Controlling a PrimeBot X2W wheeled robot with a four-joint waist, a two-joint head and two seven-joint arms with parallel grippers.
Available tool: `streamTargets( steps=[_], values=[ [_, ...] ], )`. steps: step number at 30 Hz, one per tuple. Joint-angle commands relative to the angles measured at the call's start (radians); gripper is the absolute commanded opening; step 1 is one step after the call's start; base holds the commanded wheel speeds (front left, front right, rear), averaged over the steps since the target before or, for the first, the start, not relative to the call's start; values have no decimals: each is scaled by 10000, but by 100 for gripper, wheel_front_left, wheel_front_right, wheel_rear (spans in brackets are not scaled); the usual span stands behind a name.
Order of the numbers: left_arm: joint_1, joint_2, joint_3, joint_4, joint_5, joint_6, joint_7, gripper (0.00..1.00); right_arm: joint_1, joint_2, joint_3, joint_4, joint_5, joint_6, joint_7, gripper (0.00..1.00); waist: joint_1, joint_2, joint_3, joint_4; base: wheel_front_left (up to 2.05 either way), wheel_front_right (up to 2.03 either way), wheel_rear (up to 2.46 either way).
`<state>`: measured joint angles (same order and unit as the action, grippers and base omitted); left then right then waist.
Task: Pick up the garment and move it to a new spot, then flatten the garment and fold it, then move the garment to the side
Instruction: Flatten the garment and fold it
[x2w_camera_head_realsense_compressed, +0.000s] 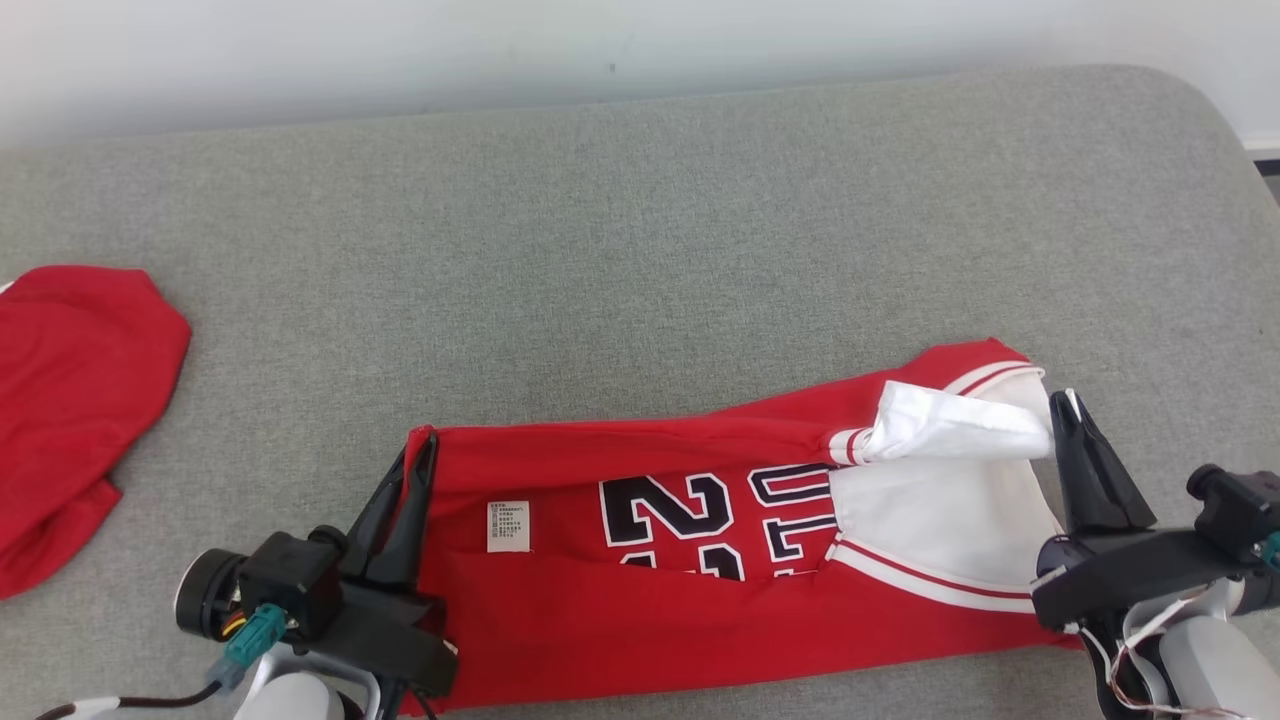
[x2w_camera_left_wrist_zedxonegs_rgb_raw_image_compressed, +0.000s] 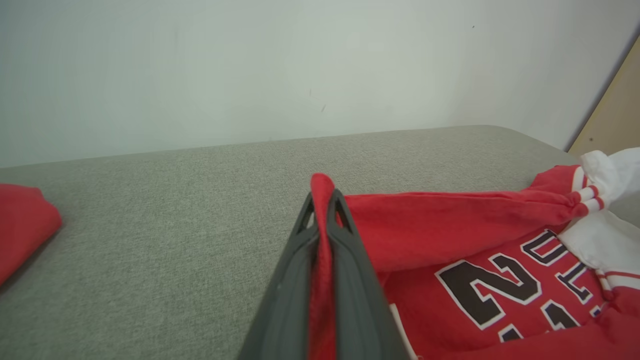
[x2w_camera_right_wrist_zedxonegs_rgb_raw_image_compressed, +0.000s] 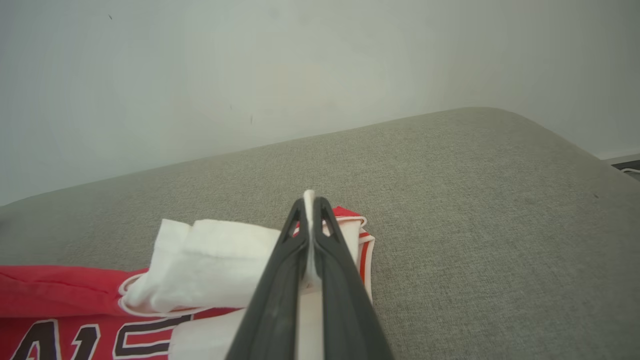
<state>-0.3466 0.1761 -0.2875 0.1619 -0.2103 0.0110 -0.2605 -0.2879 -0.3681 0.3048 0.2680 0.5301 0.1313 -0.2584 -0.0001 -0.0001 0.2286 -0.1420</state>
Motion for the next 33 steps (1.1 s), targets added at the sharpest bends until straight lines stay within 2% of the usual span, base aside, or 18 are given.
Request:
streamTargets(
  steps=[1,4,5,6,8,25,26,27,33],
  values=[
    [233,-32,74,-2,26,12,-60,0,233,-65,-55,-68,-52,-11,-20,0,1,1,-79,37,0,0,0],
    [360,-88,104,-51,63,-1,-61,0,361,-34,-107,-106,-125,-11,16,0,1,1,-138,46,0,0,0],
    [393,-98,126,-72,77,-17,-61,44,391,-33,-118,-85,-132,-11,43,0,1,1,-153,54,0,0,0],
    [447,-119,145,-108,99,-7,-61,98,421,-39,-128,-66,-149,-11,59,0,1,1,-173,62,0,0,0],
    [498,-164,187,-186,90,28,-62,100,462,-29,-128,-45,-147,-11,85,0,1,1,-193,73,0,0,0],
    [2048,-611,1064,-1269,154,144,-61,100,1078,-218,26,1050,-521,-11,217,0,1,1,-836,480,0,0,0],
    [2113,-629,1097,-1284,166,128,-61,100,1102,-149,-44,1167,-503,-11,238,26,1,1,-867,490,0,0,0],
    [2223,-658,1208,-1340,188,113,-61,100,1101,-77,-78,1268,-528,-11,245,100,1,1,-909,503,0,0,0],
    [2518,-745,1475,-1463,235,45,-62,100,1077,-44,-294,1071,-631,-11,90,100,1,1,-1060,528,0,0,0]
  ],
)
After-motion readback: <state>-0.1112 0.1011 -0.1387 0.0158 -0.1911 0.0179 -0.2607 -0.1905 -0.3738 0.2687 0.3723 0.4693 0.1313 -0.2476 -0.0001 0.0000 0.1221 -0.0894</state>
